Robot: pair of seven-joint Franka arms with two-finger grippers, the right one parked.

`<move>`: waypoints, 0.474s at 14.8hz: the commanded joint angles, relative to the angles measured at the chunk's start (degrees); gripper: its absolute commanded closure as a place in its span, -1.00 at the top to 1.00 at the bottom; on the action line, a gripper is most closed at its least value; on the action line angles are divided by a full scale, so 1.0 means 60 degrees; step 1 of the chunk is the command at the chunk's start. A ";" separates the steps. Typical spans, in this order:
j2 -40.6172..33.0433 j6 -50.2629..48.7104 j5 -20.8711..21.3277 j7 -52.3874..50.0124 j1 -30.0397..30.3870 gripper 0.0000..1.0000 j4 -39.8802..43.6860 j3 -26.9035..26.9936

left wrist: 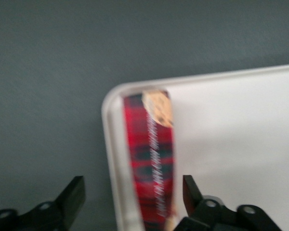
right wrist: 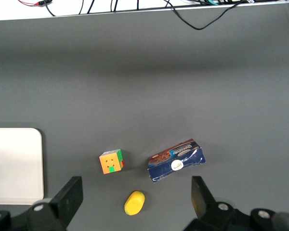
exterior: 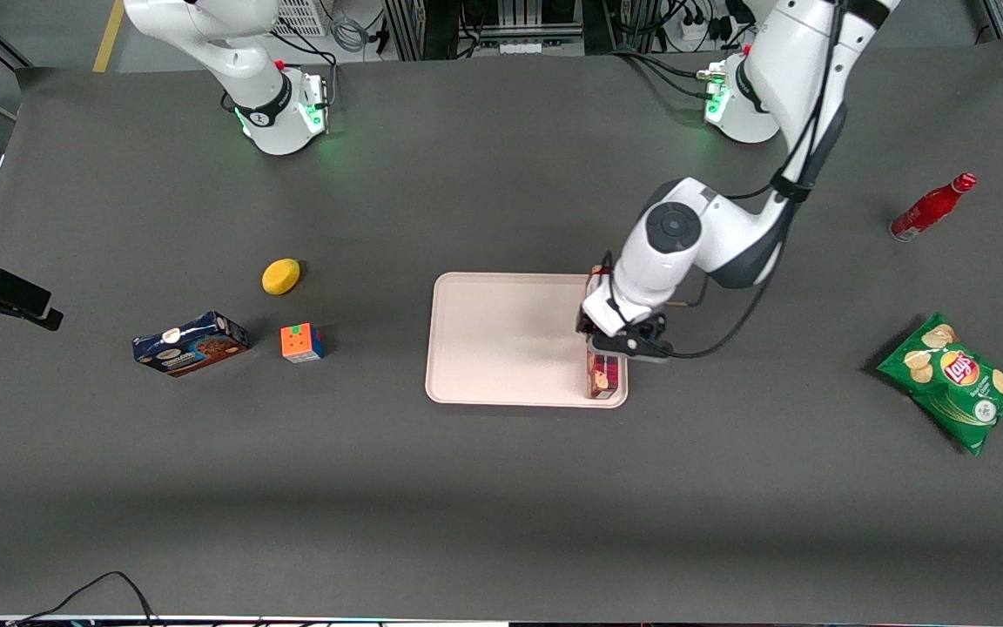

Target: Place red cookie box on tray

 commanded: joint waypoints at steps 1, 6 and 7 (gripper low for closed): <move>-0.0668 -0.1849 -0.0069 0.2705 0.0044 1.00 0.1174 0.0956; -0.1764 -0.4078 -0.1124 0.4452 0.1039 1.00 0.2189 0.1440; -0.2116 -0.4545 -0.1139 0.4919 0.1258 1.00 0.2203 0.1543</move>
